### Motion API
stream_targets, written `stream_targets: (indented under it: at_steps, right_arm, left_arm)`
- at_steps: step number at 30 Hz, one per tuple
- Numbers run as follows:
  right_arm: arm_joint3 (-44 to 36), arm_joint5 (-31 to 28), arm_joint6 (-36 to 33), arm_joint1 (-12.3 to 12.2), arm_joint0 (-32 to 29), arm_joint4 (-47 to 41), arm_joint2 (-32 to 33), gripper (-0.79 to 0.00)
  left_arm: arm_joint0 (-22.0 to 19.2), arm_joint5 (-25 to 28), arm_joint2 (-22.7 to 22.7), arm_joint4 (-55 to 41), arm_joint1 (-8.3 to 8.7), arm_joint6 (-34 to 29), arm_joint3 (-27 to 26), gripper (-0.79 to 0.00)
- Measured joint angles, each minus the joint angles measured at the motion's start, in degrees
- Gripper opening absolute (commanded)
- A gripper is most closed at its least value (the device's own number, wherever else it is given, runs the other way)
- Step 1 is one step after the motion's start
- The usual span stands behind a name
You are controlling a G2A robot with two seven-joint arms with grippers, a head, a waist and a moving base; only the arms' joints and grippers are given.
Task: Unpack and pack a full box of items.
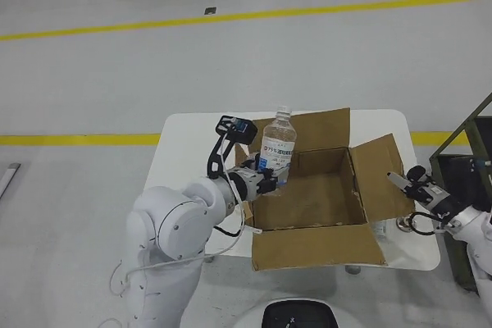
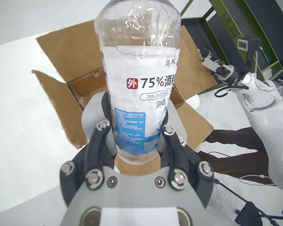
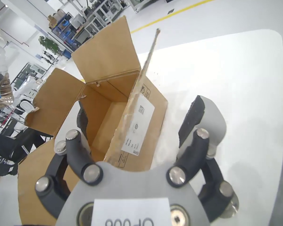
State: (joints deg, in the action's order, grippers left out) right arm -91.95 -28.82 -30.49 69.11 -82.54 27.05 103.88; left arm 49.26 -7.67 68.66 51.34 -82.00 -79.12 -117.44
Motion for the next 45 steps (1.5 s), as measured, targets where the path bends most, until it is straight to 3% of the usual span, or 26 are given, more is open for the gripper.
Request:
stream_targets:
  at_steps: [3, 4, 12, 20, 31, 45]
  right_arm:
    - [0.76, 0.15, 0.27, -0.11, -0.13, 0.96, -1.1, -0.656]
    - [1.02, 0.22, 0.51, -0.13, -0.2, 1.25, -1.31, -0.785]
    - [1.22, 1.62, 1.98, -0.28, -0.76, 0.13, -2.62, -0.785]
    - [-0.82, 4.03, 4.06, -0.25, -2.65, -2.94, -3.63, -0.785]
    - [-4.79, 7.69, 6.11, -0.32, -4.57, -5.02, -3.98, -0.785]
    - [-5.69, 7.73, 5.26, -0.6, -4.5, -5.19, -6.41, -0.785]
  left_arm:
    - [-1.08, 0.06, -2.76, -3.98, -0.31, 0.34, 2.29, -0.785]
    - [-1.42, 0.08, -3.63, -4.78, -0.4, 0.26, 3.15, -0.785]
    - [-4.3, -0.81, -12.21, -2.15, -1.03, -0.18, 12.04, -0.785]
    - [-7.98, -9.15, -16.55, 6.35, -1.53, -4.64, 21.56, -0.785]
    - [-8.38, -16.12, -13.0, 0.08, -2.81, -1.38, 36.58, -0.785]
    - [-9.69, -18.68, -11.77, 0.11, -3.22, 1.18, 44.26, -0.785]
